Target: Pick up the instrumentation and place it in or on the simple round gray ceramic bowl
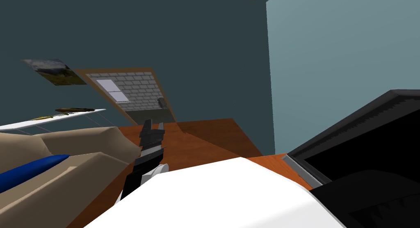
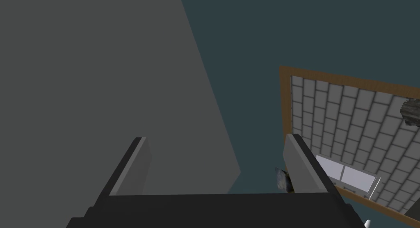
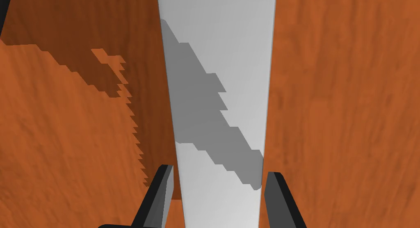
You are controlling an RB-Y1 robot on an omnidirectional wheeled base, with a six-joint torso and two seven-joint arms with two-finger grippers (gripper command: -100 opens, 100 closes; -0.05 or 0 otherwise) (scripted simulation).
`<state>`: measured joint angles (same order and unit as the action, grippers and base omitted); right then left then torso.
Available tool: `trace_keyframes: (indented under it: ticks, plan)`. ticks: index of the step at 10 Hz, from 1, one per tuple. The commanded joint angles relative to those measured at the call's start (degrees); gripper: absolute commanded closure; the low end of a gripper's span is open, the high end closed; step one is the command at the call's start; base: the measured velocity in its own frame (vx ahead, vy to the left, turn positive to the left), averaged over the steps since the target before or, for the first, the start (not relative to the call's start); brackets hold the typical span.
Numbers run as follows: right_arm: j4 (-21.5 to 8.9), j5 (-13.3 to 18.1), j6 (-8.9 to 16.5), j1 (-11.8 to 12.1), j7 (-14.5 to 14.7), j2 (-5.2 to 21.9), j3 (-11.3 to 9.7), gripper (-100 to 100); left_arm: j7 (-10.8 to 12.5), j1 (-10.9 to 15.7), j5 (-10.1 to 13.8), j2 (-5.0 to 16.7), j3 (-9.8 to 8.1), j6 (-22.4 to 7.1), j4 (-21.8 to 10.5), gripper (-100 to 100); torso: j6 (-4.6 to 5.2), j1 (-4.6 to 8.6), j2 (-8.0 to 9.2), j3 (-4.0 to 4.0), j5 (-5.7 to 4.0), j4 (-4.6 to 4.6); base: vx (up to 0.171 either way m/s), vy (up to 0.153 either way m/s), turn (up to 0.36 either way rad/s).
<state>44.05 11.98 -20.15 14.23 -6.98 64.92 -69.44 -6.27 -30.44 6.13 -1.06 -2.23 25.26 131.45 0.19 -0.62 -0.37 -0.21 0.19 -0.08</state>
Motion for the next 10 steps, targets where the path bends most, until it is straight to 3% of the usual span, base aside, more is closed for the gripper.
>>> trace_keyframes:
  ticks: [1, 2, 6, 10]
  plan:
    - [1.1, 0.4, 0.0, 0.7, 1.4, 2.3, 0.7, 100, 0.0, 0.0, 0.0, 0.0, 0.0, 0.0, 0.0, 0, 0.0, 0.0, 0.0, 0.0, 0.0, 0.0, 0.071, 0.112, -0.055]
    - [1.1, 0.4, 0.0, 0.7, 1.4, 2.3, 0.7, 100, 0.0, 0.0, 0.0, 0.0, 0.0, 0.0, 0.0, 0, -0.02, 0.02, -0.08, -0.04, 0.05, -0.01, 0.055, 0.077, -0.039]
    - [3.2, 1.8, -1.2, 0.8, 4.9, 7.0, 2.0, 100, 0.0, 0.0, 0.0, 0.0, -0.01, 0.0, 0.0, 0, -0.06, 0.19, -0.23, -0.14, 0.02, -0.06, 0.084, 0.069, -0.122]
    - [4.4, 2.1, -2.0, 0.8, 6.8, 9.7, 3.2, 100, 0.0, 0.0, 0.0, 0.0, -0.01, 0.0, 0.0, 0, 0.09, 0.24, 0.23, 0.11, 0.0, 0.01, -0.003, 0.054, -0.117]
